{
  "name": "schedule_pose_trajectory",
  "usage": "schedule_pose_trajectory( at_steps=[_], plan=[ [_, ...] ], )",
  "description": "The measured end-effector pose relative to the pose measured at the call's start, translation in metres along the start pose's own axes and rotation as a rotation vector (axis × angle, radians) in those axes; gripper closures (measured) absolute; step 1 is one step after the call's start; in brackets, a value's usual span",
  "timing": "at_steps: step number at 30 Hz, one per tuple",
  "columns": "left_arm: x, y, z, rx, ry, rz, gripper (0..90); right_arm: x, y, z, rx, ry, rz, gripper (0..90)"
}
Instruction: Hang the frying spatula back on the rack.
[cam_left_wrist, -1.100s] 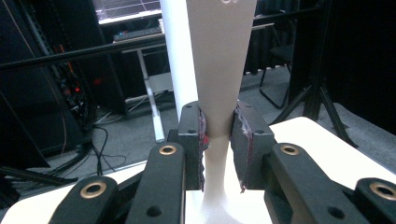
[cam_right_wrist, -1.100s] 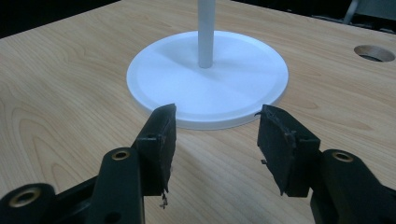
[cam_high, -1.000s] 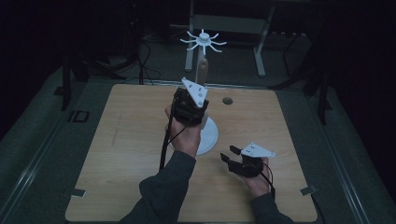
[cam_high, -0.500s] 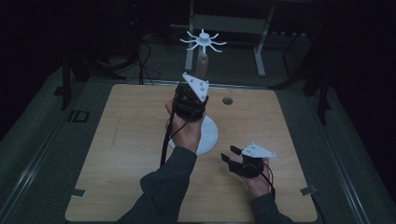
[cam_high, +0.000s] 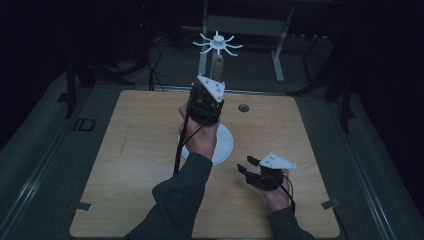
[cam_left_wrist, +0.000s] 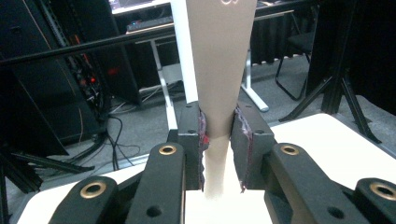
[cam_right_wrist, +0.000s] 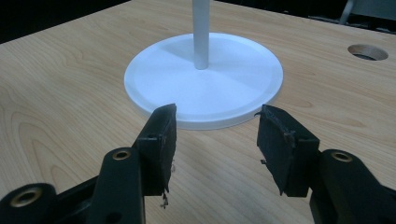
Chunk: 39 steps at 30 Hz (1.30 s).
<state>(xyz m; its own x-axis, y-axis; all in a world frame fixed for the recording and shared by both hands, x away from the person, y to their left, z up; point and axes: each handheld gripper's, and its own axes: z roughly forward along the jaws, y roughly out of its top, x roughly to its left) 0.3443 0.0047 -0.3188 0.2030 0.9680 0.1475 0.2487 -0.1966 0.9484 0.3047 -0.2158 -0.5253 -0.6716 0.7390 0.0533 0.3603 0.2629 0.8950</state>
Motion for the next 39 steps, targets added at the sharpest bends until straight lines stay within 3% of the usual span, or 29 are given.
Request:
schedule_pose_trajectory(
  at_steps=[9,19,32,39],
  plan=[
    [0.002,0.002,0.008,0.030,-0.002,-0.002,74.9,0.000,0.000,-0.001,-0.001,0.000,0.001,47.0],
    [0.005,-0.003,0.011,0.031,-0.017,-0.011,73.2,0.000,0.000,-0.001,-0.001,-0.003,-0.003,47.0],
    [0.006,-0.014,0.008,0.008,-0.041,-0.037,45.0,0.000,-0.001,0.001,0.006,-0.004,-0.003,47.0],
    [0.000,-0.019,0.001,-0.013,-0.064,-0.033,37.5,0.000,-0.002,0.000,0.005,-0.008,0.000,46.8]
  ],
)
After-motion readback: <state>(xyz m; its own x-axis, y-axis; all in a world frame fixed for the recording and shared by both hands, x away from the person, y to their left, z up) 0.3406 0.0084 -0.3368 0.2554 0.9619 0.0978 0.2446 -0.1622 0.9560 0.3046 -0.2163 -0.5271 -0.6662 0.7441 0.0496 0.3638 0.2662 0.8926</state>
